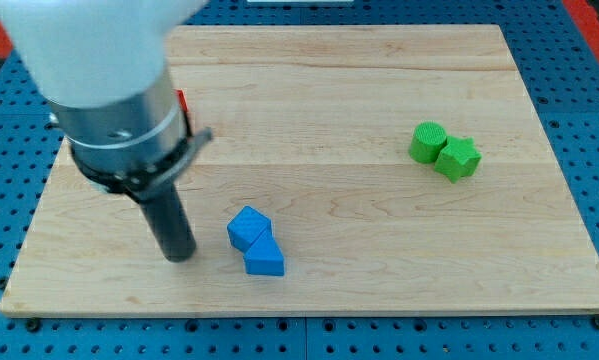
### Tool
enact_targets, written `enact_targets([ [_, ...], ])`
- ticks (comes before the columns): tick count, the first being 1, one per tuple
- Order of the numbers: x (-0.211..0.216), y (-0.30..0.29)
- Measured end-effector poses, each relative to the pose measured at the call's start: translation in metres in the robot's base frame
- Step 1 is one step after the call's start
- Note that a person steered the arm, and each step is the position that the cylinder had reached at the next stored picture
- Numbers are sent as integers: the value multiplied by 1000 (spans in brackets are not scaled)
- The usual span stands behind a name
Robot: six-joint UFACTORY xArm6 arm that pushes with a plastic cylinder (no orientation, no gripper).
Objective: Push the green circle towards the blue triangle
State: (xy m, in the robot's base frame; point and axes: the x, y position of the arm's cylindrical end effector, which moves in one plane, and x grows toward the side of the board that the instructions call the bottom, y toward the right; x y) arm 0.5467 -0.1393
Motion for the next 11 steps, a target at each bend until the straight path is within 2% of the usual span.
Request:
enact_targets([
  [1,-64,0],
  [2,-125,49],
  [4,-205,191],
  [5,-204,264],
  [6,-190,302],
  [8,-138,307],
  [11,-98,287],
])
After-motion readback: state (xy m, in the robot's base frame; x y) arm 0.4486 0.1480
